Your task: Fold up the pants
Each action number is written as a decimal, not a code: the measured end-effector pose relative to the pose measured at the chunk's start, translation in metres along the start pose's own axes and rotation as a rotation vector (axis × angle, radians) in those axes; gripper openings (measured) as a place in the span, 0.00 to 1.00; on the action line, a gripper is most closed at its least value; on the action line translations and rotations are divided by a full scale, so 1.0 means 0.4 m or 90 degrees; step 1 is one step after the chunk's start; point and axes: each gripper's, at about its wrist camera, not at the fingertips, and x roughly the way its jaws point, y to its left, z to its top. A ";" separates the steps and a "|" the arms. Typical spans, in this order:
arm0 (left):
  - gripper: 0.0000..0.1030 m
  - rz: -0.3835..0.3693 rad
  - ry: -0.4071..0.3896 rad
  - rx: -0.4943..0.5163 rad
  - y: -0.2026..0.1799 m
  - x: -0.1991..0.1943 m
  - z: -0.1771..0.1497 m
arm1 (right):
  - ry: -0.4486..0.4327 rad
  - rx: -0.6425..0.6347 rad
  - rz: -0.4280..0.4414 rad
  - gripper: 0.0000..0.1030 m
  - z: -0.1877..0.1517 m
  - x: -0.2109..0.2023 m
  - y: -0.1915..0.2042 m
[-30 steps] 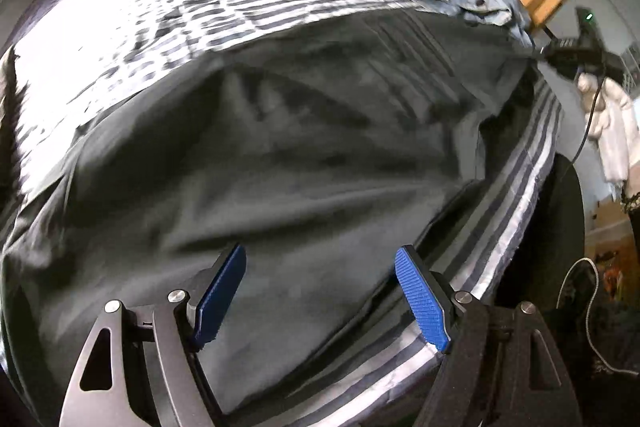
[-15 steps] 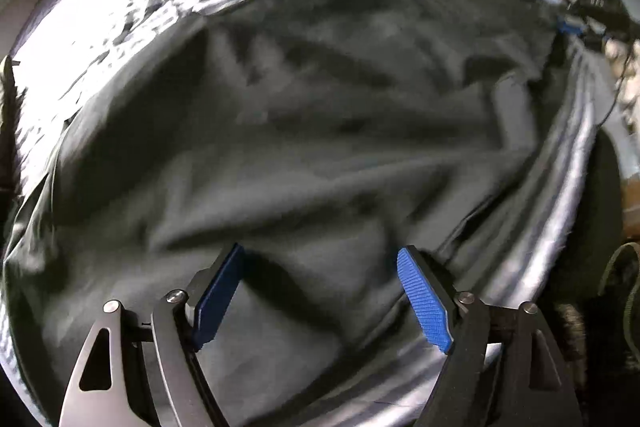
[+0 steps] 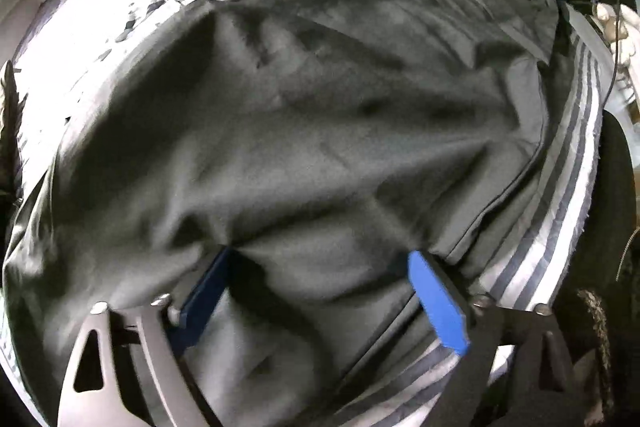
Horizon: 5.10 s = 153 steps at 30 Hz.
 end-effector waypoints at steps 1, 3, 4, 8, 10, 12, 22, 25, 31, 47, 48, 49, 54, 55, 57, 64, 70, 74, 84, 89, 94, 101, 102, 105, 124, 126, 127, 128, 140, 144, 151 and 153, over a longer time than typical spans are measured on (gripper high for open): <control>0.84 -0.005 0.002 -0.004 0.007 -0.002 -0.003 | -0.010 -0.006 0.007 0.08 0.001 -0.026 0.008; 0.81 -0.011 0.005 -0.006 0.015 -0.006 -0.008 | -0.028 -0.014 0.038 0.08 0.001 -0.081 0.023; 0.79 -0.015 0.005 -0.007 0.019 -0.009 -0.010 | -0.040 -0.018 0.050 0.08 -0.001 -0.115 0.030; 0.77 -0.036 0.013 -0.035 0.044 -0.021 -0.013 | -0.080 -0.006 0.052 0.08 -0.024 -0.189 -0.002; 0.77 -0.047 0.017 -0.043 0.051 -0.027 -0.012 | -0.040 0.027 0.025 0.08 -0.052 -0.144 -0.057; 0.77 -0.052 0.018 -0.043 0.051 -0.035 -0.010 | 0.000 0.046 -0.011 0.08 -0.075 -0.079 -0.105; 0.77 -0.058 0.014 0.025 -0.048 -0.095 -0.039 | -0.024 -0.030 -0.083 0.53 -0.072 -0.066 -0.129; 0.81 -0.039 0.008 0.075 -0.099 -0.087 -0.023 | -0.024 -0.011 -0.070 0.58 -0.086 -0.072 -0.152; 0.84 -0.006 0.026 0.134 -0.195 -0.013 0.001 | 0.003 0.052 -0.013 0.58 -0.115 -0.018 -0.178; 0.20 -0.104 0.080 0.155 -0.191 -0.081 -0.061 | -0.093 -0.029 -0.027 0.11 -0.061 -0.097 -0.091; 0.28 -0.076 0.094 0.153 -0.186 -0.064 -0.067 | -0.062 -0.030 -0.027 0.13 -0.060 -0.068 -0.097; 0.39 -0.078 0.096 0.140 -0.177 -0.061 -0.070 | -0.035 -0.029 -0.035 0.15 -0.059 -0.046 -0.103; 0.57 -0.120 0.017 0.057 -0.066 -0.174 -0.079 | -0.018 -0.073 -0.097 0.25 -0.080 -0.081 -0.101; 0.66 -0.110 -0.003 0.037 -0.032 -0.204 -0.082 | -0.046 -0.088 -0.127 0.25 -0.088 -0.118 -0.089; 0.69 -0.070 -0.050 -0.023 0.093 -0.231 -0.052 | -0.091 -0.123 -0.164 0.26 -0.098 -0.182 -0.052; 0.69 0.050 -0.098 -0.290 0.522 -0.288 -0.209 | -0.057 -0.342 0.041 0.26 -0.085 -0.212 0.333; 0.84 0.157 -0.070 -0.416 0.675 -0.269 -0.412 | 0.149 -0.567 0.231 0.27 -0.181 0.027 0.808; 0.86 0.144 -0.047 -0.414 0.687 -0.234 -0.501 | 0.283 -0.668 0.256 0.27 -0.281 0.235 1.066; 1.00 0.160 -0.088 -0.336 0.668 -0.171 -0.509 | 0.468 -0.687 0.245 0.20 -0.455 0.478 1.229; 1.00 0.164 -0.102 -0.334 0.651 -0.170 -0.504 | 0.510 -0.637 0.264 0.20 -0.457 0.520 1.248; 1.00 0.154 -0.113 -0.349 0.647 -0.187 -0.517 | 0.519 -0.668 0.262 0.01 -0.485 0.508 1.266; 1.00 0.149 -0.109 -0.337 0.652 -0.180 -0.517 | 0.448 -0.665 0.303 0.00 -0.396 0.459 1.366; 1.00 0.149 -0.109 -0.336 0.652 -0.179 -0.516 | 0.445 -0.678 0.293 0.00 -0.402 0.470 1.377; 1.00 0.150 -0.111 -0.337 0.652 -0.177 -0.514 | 0.419 -0.748 0.225 0.00 -0.448 0.519 1.396; 0.98 0.205 -0.105 -0.439 0.765 -0.282 -0.622 | 0.382 -0.771 0.307 0.05 -0.587 0.282 1.210; 0.98 0.213 -0.061 -0.467 0.792 -0.247 -0.654 | 0.425 -0.804 0.302 0.05 -0.686 0.295 1.177; 0.98 0.200 -0.061 -0.479 0.798 -0.243 -0.664 | 0.435 -0.835 0.287 0.05 -0.738 0.303 1.156; 0.98 0.201 -0.065 -0.483 0.800 -0.253 -0.663 | 0.441 -0.855 0.268 0.05 -0.775 0.310 1.135; 0.97 0.157 -0.188 -0.272 0.557 -0.394 -0.306 | 0.293 -0.604 0.268 0.09 -0.504 0.117 0.805; 0.97 0.073 -0.178 -0.160 0.400 -0.300 -0.130 | 0.174 -0.564 0.151 0.09 -0.297 0.088 0.682; 0.96 -0.008 -0.117 -0.018 0.172 -0.121 0.041 | 0.206 -0.586 0.124 0.11 -0.194 0.194 0.681; 0.95 -0.025 -0.082 -0.002 0.148 -0.070 0.056 | 0.229 -0.595 0.139 0.11 -0.222 0.243 0.705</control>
